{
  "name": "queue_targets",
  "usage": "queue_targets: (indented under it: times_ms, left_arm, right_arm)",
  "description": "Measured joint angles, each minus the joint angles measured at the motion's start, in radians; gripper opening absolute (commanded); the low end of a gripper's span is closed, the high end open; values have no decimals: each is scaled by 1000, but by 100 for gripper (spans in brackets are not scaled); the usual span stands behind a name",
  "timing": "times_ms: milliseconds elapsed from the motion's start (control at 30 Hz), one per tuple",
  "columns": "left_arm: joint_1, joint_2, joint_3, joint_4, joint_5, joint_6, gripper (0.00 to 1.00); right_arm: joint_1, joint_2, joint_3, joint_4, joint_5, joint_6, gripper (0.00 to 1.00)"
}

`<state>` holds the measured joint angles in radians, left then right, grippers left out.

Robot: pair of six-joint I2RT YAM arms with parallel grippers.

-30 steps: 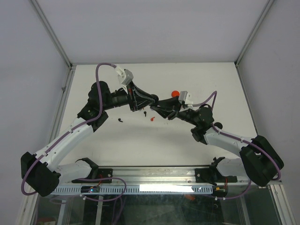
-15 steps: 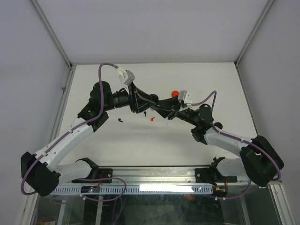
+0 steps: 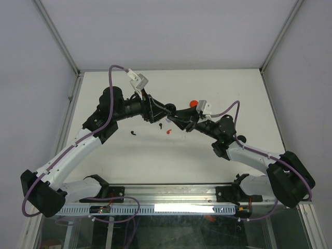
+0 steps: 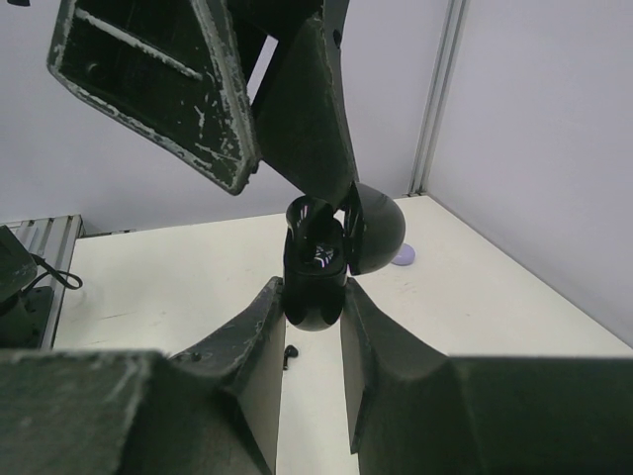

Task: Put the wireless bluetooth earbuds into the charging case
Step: Place the earbud in the charging case.

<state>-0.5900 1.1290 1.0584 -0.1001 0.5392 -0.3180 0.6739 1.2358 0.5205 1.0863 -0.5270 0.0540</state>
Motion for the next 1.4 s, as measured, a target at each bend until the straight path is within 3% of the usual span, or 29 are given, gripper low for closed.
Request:
queue_targets:
  times_ms: [367, 1400]
  left_arm:
    - [0, 4, 89, -87, -35, -21, 53]
    - [-27, 16, 101, -208, -17, -34, 49]
  right_arm:
    - [6, 0, 0, -10, -1, 0, 0]
    - [6, -1, 0, -37, 0, -3, 0]
